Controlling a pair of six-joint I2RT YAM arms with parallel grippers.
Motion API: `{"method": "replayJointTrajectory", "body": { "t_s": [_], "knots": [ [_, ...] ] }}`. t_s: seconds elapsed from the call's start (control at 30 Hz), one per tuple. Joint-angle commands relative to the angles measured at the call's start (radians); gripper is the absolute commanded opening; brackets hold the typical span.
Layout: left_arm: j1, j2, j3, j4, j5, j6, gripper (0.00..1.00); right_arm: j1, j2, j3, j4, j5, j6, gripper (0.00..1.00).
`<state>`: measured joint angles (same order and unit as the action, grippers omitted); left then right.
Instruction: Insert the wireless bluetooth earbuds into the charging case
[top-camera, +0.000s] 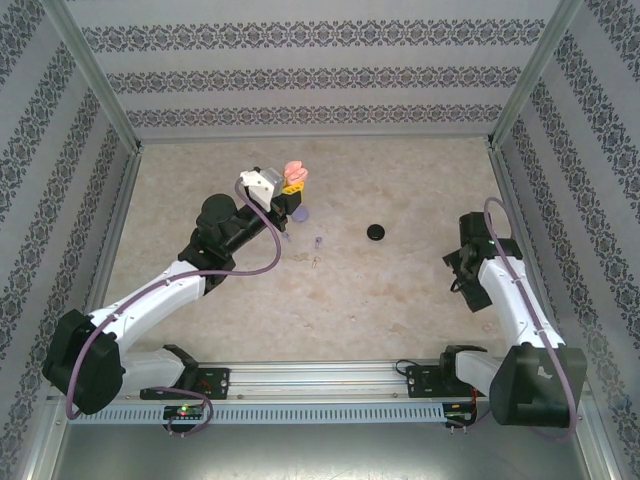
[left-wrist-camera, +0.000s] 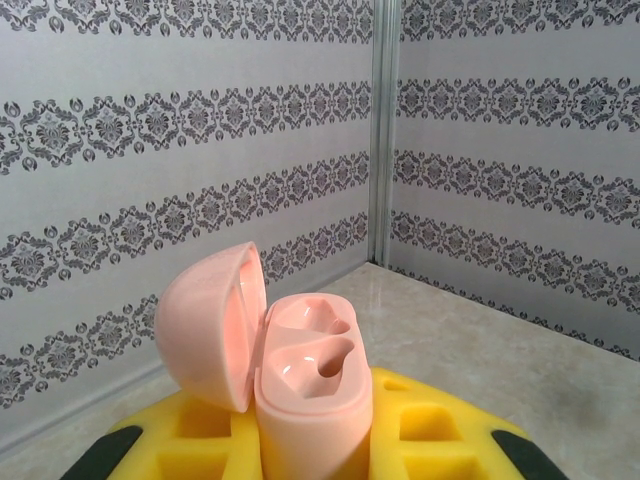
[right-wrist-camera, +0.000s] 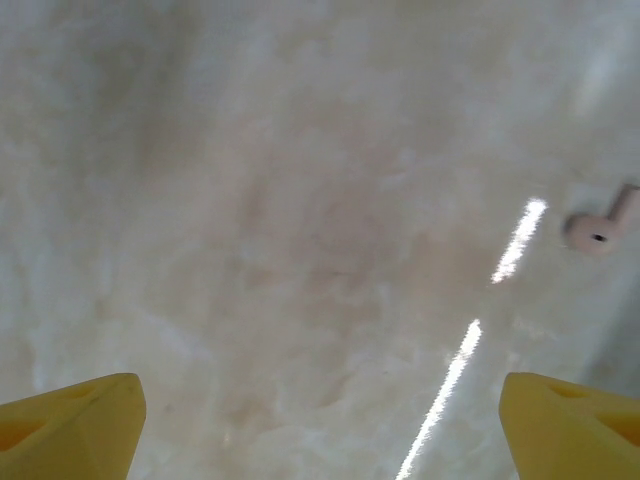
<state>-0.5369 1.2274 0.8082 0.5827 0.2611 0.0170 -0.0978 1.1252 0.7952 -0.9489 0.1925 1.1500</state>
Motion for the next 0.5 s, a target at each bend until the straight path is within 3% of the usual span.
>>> {"method": "replayJointTrajectory", "body": {
  "t_s": [0.0, 0.3, 0.47],
  "knots": [
    [-0.011, 0.001, 0.042, -0.005, 0.02, -0.022, 0.0, -0.075, -0.004, -0.023, -0.079, 0.03, 0.02, 0.91],
    [-0.012, 0.025, 0.075, -0.019, 0.033, -0.028, 0.0, -0.333, 0.01, -0.102, -0.035, -0.036, -0.049, 0.9],
    [-0.014, 0.049, 0.091, -0.016, 0.035, -0.034, 0.0, -0.429, 0.029, -0.117, 0.001, -0.044, -0.104, 0.9]
  ]
}}
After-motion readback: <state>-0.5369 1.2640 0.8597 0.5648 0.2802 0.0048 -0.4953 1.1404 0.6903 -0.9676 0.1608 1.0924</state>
